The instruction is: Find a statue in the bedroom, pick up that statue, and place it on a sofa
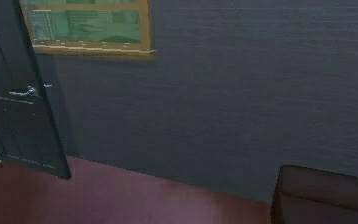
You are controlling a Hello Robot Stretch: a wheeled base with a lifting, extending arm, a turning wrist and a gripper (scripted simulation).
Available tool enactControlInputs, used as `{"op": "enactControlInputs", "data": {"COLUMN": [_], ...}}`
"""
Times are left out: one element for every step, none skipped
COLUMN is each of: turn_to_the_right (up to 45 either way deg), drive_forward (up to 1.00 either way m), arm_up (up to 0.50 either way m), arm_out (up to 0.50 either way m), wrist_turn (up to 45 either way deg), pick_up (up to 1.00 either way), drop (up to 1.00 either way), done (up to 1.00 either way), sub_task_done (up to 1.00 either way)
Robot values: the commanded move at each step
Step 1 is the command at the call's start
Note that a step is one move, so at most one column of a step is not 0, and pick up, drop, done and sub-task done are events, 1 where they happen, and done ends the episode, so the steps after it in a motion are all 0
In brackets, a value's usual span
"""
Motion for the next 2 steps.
{"op": "enactControlInputs", "data": {"turn_to_the_right": [0.0,0.0], "drive_forward": [0.0,0.0], "arm_up": [0.0,-0.4], "arm_out": [0.0,0.0], "wrist_turn": [39.0,0.0], "pick_up": [0.0,0.0], "drop": [0.0,0.0], "done": [0.0,0.0], "sub_task_done": [0.0,0.0]}}
